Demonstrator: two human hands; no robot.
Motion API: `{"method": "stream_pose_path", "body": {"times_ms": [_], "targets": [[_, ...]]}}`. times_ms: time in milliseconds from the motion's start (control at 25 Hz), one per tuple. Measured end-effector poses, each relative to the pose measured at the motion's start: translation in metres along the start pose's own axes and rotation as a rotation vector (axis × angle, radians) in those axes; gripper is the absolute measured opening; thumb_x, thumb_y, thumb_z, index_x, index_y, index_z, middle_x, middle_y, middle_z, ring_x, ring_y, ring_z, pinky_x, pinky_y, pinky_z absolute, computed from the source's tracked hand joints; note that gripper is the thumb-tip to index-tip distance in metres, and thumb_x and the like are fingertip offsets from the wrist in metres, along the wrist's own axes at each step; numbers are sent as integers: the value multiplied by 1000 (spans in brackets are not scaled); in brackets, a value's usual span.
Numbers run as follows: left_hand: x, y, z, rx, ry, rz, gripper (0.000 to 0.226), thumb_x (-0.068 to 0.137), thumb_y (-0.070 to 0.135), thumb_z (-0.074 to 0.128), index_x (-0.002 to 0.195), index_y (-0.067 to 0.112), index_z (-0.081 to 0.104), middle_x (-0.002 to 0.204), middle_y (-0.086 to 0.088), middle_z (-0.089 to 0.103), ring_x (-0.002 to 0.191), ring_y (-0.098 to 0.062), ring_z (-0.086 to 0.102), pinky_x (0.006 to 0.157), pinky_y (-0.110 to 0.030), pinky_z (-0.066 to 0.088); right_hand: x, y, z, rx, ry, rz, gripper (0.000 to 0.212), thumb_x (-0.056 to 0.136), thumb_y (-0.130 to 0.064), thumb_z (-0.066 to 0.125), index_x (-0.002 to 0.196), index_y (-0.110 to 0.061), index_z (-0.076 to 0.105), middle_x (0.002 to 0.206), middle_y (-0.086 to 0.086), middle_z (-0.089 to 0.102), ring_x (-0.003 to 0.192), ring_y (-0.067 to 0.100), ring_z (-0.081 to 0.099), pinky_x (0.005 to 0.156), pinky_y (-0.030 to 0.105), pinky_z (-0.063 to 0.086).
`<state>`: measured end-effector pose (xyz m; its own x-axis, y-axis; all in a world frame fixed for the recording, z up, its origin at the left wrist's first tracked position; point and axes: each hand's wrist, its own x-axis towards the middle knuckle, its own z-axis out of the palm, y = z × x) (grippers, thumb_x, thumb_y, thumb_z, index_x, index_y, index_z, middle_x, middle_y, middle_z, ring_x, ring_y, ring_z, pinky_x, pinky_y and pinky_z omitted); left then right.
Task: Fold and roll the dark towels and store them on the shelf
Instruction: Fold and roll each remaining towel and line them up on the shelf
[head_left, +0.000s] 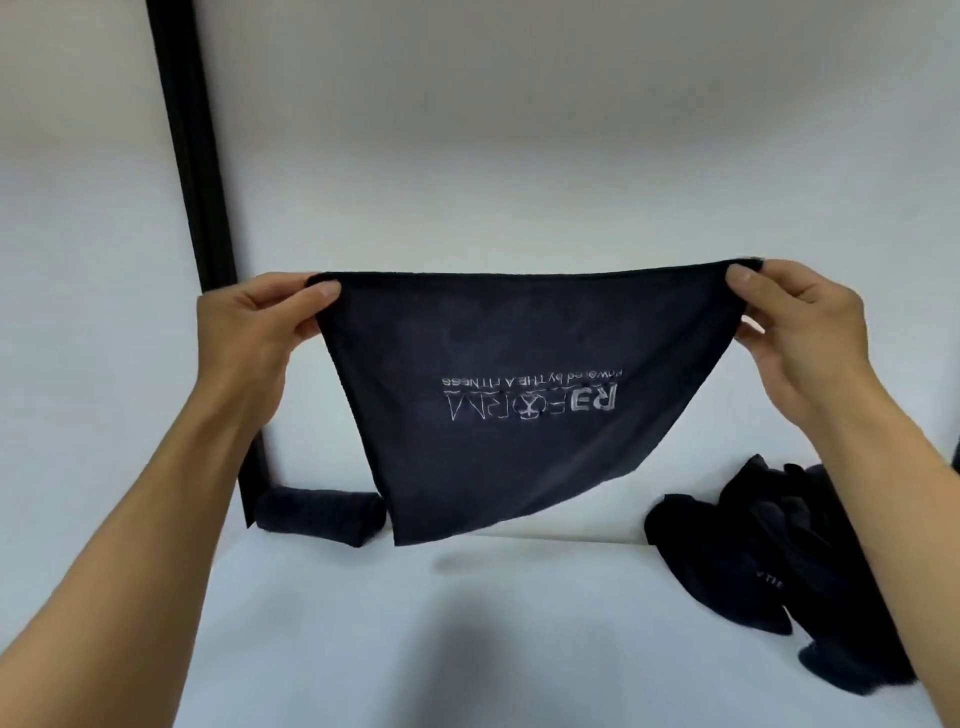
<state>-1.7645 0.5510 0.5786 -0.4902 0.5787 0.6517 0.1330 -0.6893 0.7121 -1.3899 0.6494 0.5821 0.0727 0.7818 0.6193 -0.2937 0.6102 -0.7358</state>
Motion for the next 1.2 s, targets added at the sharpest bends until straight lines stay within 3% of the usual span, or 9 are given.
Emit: {"method": "stream_pose_path", "body": {"times_ms": [200, 360, 440, 560, 720, 840, 960, 1120, 1200], "targets": [[1, -6, -6, 112, 4, 21, 12, 79, 5, 76, 89, 12, 74, 80, -2, 75, 84, -25, 70, 79, -32, 58, 2, 4, -6, -72, -2, -20, 11, 86, -7, 69, 92, -16, 73, 86, -2, 70, 84, 15, 64, 77, 28, 52], [-2, -45, -12, 461, -119, -71, 21, 81, 7, 75, 102, 12, 73, 80, -6, 75, 75, -15, 72, 71, -18, 57, 3, 44, -12, -432, -62, 75, 20, 84, -7, 72, 93, -24, 72, 83, -1, 64, 82, 16, 61, 78, 31, 51], [-2, -59, -12, 617, -161, -123, 14, 82, 5, 73, 95, 11, 73, 87, -11, 74, 75, -17, 72, 68, -16, 57, -1, 59, -11, -557, -100, 113, 18, 85, -6, 69, 86, -25, 72, 86, -1, 70, 84, 17, 65, 77, 27, 52], [1, -56, -7, 457, -83, -137, 14, 87, 3, 66, 83, 16, 69, 84, -7, 71, 80, -23, 70, 71, -25, 59, -4, 56, -8, -451, -49, 100, 17, 90, -6, 63, 86, -21, 70, 88, -2, 70, 84, 14, 66, 79, 30, 55], [-11, -34, -7, 89, -73, -225, 15, 92, 5, 59, 85, 18, 64, 83, -1, 68, 74, -19, 64, 70, -30, 57, -23, 36, -8, -241, -79, 129, 15, 94, -8, 58, 92, -20, 65, 86, -3, 68, 80, 13, 62, 71, 28, 54], [-34, -42, -22, 29, -132, -339, 13, 92, 6, 56, 89, 16, 63, 80, 2, 69, 69, -15, 65, 64, -25, 54, -51, 41, -18, -167, -110, 216, 18, 94, -5, 57, 92, -20, 65, 83, -3, 67, 76, 12, 61, 65, 23, 52], [-67, -73, -42, 86, -216, -530, 12, 91, 5, 53, 93, 10, 64, 83, -5, 67, 68, -17, 65, 63, -30, 52, -80, 64, -38, -140, -156, 384, 20, 93, -4, 55, 94, -19, 68, 84, 2, 66, 75, 15, 60, 62, 24, 52], [-113, -137, -58, 235, -265, -888, 19, 92, 5, 56, 107, -2, 65, 101, -15, 72, 85, -26, 70, 72, -34, 55, -113, 121, -62, -300, -200, 675, 16, 94, -4, 56, 105, -10, 65, 99, 16, 66, 84, 22, 62, 73, 34, 53], [-132, -169, -63, 357, -274, -1037, 18, 91, 5, 59, 105, -6, 65, 105, -18, 72, 92, -31, 71, 76, -39, 56, -127, 154, -68, -444, -216, 797, 16, 93, -4, 57, 106, -9, 64, 100, 18, 67, 83, 22, 63, 74, 36, 53]]}}
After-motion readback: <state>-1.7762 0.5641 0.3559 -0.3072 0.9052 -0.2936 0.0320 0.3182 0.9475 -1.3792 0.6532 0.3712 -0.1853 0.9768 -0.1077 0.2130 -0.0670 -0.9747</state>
